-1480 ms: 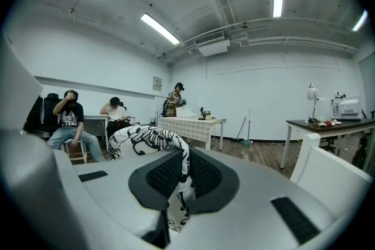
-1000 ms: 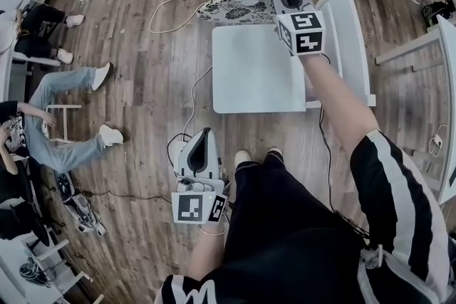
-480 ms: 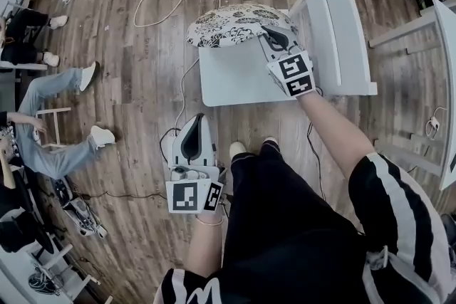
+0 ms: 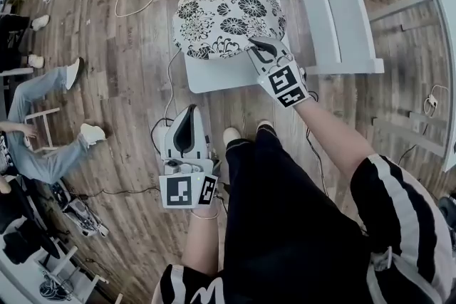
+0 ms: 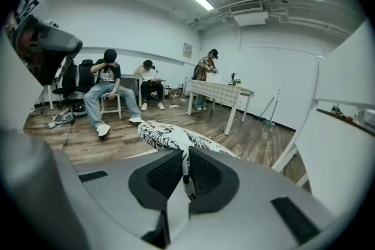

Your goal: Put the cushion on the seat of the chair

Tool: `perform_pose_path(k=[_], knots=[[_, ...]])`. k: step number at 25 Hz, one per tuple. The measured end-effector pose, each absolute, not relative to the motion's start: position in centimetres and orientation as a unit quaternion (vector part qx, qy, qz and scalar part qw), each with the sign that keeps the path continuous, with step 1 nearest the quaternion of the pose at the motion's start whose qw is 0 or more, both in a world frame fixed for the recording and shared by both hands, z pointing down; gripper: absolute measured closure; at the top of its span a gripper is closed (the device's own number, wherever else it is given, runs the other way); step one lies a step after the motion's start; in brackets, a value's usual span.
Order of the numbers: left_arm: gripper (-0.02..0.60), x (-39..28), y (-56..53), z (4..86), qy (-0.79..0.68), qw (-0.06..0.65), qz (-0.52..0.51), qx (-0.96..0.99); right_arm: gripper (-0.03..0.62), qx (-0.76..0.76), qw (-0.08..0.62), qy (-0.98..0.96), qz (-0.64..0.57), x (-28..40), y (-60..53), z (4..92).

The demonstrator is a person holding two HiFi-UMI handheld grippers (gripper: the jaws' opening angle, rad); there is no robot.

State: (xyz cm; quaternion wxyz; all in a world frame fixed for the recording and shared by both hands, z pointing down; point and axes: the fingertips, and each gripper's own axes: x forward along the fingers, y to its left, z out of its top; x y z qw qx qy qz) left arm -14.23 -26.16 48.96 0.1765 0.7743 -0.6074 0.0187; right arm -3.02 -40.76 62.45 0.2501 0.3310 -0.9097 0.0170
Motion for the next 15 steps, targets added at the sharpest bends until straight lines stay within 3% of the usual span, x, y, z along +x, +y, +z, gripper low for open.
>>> perform_pose_path(k=[15], knots=[[0.578, -12.3, -25.7, 54.3, -0.581, 0.197, 0.019, 0.789, 0.563, 0.273, 0.307, -0.912, -0.009, -3.3, -36.4, 69.1]])
